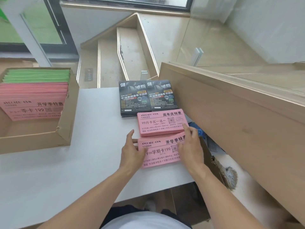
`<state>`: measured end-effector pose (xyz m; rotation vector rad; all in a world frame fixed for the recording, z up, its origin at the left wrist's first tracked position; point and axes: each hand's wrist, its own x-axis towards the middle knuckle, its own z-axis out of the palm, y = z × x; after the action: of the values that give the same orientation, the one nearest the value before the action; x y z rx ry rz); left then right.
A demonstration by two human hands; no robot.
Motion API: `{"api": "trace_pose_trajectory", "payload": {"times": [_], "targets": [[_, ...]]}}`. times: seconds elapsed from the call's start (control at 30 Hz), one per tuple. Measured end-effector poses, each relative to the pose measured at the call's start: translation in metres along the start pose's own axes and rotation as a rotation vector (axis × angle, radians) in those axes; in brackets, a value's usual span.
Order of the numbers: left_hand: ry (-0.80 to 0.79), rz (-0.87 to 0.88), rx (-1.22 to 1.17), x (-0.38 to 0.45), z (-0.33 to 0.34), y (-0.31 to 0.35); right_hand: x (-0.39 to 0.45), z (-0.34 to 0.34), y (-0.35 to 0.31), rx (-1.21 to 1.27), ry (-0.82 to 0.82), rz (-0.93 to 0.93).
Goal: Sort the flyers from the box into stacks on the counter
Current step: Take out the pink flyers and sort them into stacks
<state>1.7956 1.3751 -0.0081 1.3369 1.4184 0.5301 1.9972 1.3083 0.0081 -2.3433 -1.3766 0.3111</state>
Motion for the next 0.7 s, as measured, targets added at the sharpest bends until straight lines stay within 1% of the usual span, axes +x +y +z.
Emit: {"api": "trace_pose_trajectory", "payload": {"times": [0.07, 0.13, 0.2, 0.27, 0.33, 0.37, 0.57, 0.7], "targets": [[0.003, -0.015, 0.000, -0.007, 0.000, -0.001, -0.007, 0.001, 0.008, 0.030, 0.004, -0.011], [-0.038, -0.045, 0.001, -0.018, 0.000, -0.003, -0.016, -0.002, 0.015, 0.038, -0.063, -0.025], [-0.101, -0.055, -0.011, -0.028, 0.005, -0.003, -0.024, -0.003, 0.023, -0.063, -0.161, -0.045], [-0.129, -0.044, 0.006, -0.034, 0.011, -0.002, -0.022, -0.002, 0.030, -0.129, -0.240, 0.020], [-0.132, -0.034, 0.020, -0.034, 0.016, 0.001, -0.014, -0.002, 0.034, -0.064, -0.287, 0.114], [-0.130, -0.038, 0.009, -0.033, 0.018, 0.003, -0.009, -0.002, 0.036, -0.016, -0.301, 0.132], [-0.145, -0.081, -0.045, -0.027, 0.028, 0.010, 0.003, -0.001, 0.046, 0.040, -0.297, 0.174], [-0.137, -0.092, -0.046, -0.027, 0.033, 0.014, 0.004, 0.001, 0.045, 0.048, -0.295, 0.158]]}}
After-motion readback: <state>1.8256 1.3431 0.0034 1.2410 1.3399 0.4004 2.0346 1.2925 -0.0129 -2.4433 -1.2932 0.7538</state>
